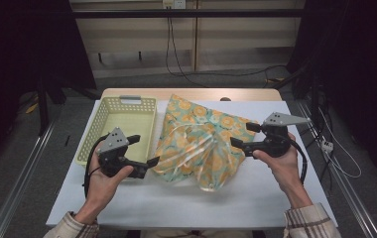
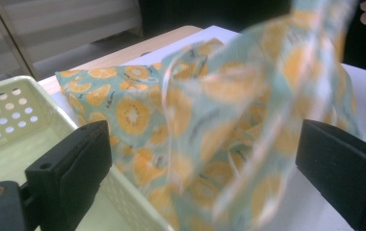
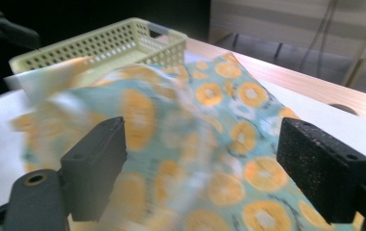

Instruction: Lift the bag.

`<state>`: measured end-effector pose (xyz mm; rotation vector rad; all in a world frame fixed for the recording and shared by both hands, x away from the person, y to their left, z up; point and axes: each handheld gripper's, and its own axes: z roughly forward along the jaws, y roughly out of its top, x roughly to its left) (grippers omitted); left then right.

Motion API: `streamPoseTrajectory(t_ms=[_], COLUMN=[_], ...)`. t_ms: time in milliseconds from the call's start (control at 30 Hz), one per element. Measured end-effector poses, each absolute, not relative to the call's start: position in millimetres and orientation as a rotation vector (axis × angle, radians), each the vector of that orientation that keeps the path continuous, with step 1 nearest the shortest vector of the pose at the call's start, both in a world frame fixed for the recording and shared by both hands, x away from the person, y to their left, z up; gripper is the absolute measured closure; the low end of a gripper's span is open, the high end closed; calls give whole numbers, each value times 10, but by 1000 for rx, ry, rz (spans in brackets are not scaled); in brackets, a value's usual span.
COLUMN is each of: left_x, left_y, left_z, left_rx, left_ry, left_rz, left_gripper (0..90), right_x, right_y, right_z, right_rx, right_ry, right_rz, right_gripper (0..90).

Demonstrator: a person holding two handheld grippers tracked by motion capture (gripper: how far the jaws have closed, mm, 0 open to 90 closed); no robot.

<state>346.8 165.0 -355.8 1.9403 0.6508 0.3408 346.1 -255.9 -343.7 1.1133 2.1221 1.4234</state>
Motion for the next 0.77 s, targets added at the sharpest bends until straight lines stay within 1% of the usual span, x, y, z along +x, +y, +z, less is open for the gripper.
streamPoseTrajectory(t_ms=[200, 467, 600, 767], left_x=[3329, 3099, 3077, 3054], left_y=[1725, 1812, 1875, 1937], left_z=[-3684, -3916, -3986, -4016], left_rx=[1967, 1958, 1906, 1847], left_ry=[658, 680, 757, 780], left_rz=[355, 388, 431, 406], left_gripper=[53, 60, 60, 72], right_x=[3292, 3024, 2894, 2878], right_y=[-2608, -2690, -2750, -2791], right_z=[-3577, -3943, -4073, -4153], right_rx=[1123, 1211, 1241, 1281], right_ry=[2152, 2133, 2102, 2093], right_rz=[1335, 1253, 1250, 1250], right_gripper=[171, 170, 168, 166])
